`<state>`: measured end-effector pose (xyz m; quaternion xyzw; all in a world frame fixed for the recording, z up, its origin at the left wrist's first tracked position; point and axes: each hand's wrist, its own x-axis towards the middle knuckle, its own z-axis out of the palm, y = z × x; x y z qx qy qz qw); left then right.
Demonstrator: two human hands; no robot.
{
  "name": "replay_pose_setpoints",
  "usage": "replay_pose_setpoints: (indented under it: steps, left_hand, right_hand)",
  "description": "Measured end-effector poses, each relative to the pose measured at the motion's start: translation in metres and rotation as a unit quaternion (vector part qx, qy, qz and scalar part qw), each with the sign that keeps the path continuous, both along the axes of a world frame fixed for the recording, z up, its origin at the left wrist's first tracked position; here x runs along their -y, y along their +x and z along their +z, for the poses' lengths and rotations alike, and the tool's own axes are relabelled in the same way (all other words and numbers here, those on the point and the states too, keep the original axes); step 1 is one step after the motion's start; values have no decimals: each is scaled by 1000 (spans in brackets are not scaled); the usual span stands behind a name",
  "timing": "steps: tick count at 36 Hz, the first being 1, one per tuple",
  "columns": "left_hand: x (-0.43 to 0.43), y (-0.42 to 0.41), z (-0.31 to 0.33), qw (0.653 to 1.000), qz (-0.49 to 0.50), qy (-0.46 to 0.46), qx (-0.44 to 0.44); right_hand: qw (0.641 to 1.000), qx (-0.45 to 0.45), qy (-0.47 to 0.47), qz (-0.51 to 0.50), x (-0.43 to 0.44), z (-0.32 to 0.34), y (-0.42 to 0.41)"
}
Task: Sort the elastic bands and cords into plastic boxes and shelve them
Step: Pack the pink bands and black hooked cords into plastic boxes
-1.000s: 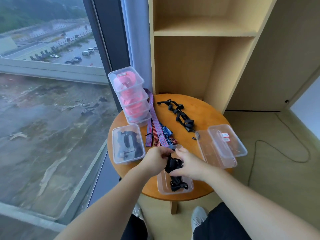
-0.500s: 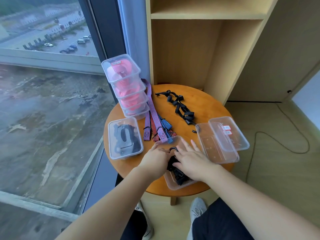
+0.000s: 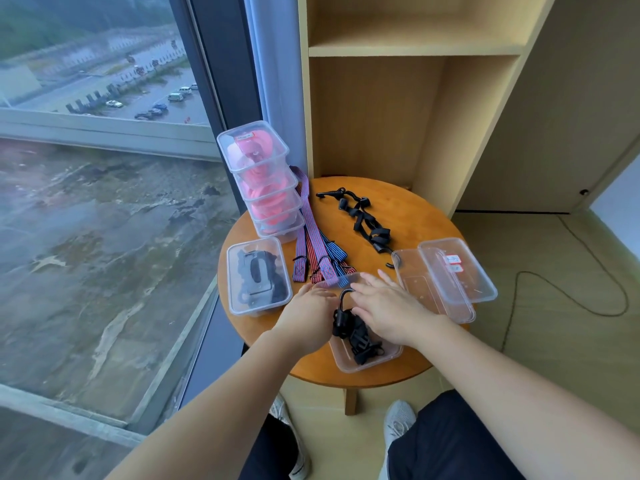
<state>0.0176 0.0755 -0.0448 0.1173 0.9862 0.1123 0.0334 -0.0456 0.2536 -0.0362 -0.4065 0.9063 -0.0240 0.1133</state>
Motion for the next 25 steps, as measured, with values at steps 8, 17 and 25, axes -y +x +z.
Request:
replay_pose_setpoints:
  steps: [8, 17, 25]
  left_hand:
    - [1, -13, 16, 997, 35, 64, -36]
    - [5, -58, 29, 986, 59, 136, -74]
    - [7, -107, 20, 985, 59, 147, -66]
  right_hand:
    - [996, 14, -67, -54, -6, 22, -25]
    - [968, 33, -66, -239, -12, 42, -115]
    - [954, 71, 52, -286, 5, 15, -166]
